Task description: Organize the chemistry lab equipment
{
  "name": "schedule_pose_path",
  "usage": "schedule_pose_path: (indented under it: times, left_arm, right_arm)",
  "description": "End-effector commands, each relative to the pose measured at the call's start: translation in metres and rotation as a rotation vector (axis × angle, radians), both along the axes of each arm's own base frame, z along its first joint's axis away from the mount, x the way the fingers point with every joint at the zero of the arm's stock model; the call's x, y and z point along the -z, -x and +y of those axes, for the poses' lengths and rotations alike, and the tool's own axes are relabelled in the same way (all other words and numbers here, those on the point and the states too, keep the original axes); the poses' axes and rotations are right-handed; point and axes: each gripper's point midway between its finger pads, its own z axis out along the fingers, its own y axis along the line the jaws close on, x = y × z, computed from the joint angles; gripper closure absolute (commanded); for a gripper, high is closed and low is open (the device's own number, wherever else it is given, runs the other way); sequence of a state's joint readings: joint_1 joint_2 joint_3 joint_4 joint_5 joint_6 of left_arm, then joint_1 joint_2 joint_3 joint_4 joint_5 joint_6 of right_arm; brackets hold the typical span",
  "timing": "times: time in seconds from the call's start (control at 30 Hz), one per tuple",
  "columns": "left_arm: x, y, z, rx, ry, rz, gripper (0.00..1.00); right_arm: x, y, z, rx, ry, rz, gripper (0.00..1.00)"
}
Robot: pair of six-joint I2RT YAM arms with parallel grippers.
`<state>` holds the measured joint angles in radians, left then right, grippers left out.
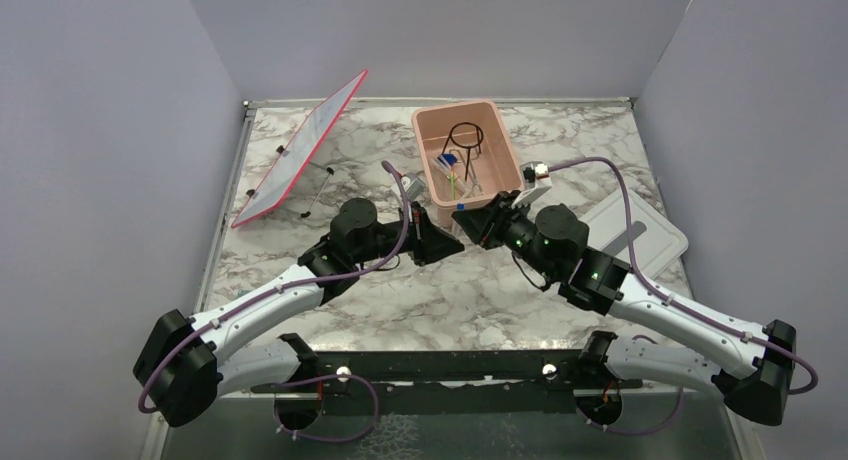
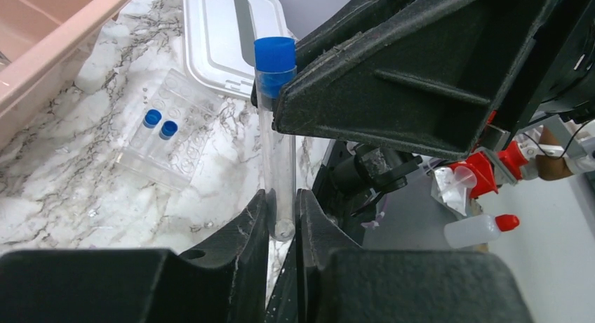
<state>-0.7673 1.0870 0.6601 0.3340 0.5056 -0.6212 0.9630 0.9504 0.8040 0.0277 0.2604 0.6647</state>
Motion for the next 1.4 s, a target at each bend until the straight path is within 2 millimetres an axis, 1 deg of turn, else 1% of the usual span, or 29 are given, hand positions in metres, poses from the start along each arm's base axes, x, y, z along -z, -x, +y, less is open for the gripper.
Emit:
schedule_pose_path:
  times: [0.0, 0.03, 0.13, 0.17, 0.23, 0.27, 0.3, 0.43, 0.53, 0.63, 0.73, 0.83, 0.93, 1.1, 1.37]
  left_arm:
    - [-0.016, -0.003, -0.003, 0.005, 0.027, -0.073, 0.94]
    - [-0.016, -0.004, -0.003, 0.000, 0.024, -0.082, 1.00]
    - [-0.006, -0.007, -0.001, -0.011, -0.003, -0.096, 1.00]
    - [-0.004, -0.008, 0.000, -0.015, -0.015, -0.103, 1.00]
    - [0.002, -0.010, 0.002, -0.023, -0.047, -0.117, 1.00]
    - [0.004, -0.011, 0.003, -0.029, -0.063, -0.131, 1.00]
    - [0.006, -0.014, 0.005, -0.041, -0.083, -0.144, 1.00]
    - [0.013, -0.025, 0.013, -0.089, -0.161, -0.216, 1.00]
    - [0.012, -0.030, 0.019, -0.124, -0.177, -0.248, 1.00]
    - [0.009, -0.029, 0.021, -0.129, -0.171, -0.270, 1.00]
    - [0.007, -0.028, 0.023, -0.128, -0.169, -0.287, 1.00]
    - [0.003, -0.022, 0.021, -0.090, -0.156, -0.300, 1.00]
    - [-0.002, -0.020, 0.019, -0.070, -0.150, -0.305, 1.00]
    - [-0.003, -0.025, 0.023, -0.105, -0.176, -0.322, 1.00]
    - [-0.002, -0.026, 0.026, -0.110, -0.189, -0.342, 1.00]
  right_arm:
    - [-0.003, 0.003, 0.003, -0.017, -0.009, -0.012, 0.76]
    - [-0.001, 0.001, 0.000, -0.003, 0.010, -0.009, 0.75]
    - [0.004, -0.003, -0.011, 0.043, 0.075, 0.002, 0.59]
    - [0.001, -0.004, -0.012, 0.048, 0.088, 0.001, 0.55]
    - [0.002, -0.005, -0.014, 0.054, 0.134, 0.031, 0.48]
    - [0.003, -0.006, -0.014, 0.055, 0.159, 0.057, 0.46]
    - [0.009, -0.006, -0.012, 0.049, 0.191, 0.094, 0.45]
    - [0.020, -0.006, 0.002, -0.040, 0.233, 0.195, 0.44]
    - [0.033, -0.011, 0.001, -0.049, 0.254, 0.303, 0.45]
    - [0.035, -0.013, -0.002, -0.081, 0.232, 0.350, 0.47]
    - [0.029, -0.012, -0.001, -0.145, 0.191, 0.353, 0.53]
    - [0.024, -0.013, 0.003, -0.188, 0.176, 0.347, 0.62]
    - [0.019, -0.015, 0.006, -0.217, 0.170, 0.347, 0.63]
    - [0.011, -0.016, 0.007, -0.240, 0.156, 0.348, 0.64]
    - [-0.001, -0.009, 0.008, -0.295, 0.112, 0.330, 0.78]
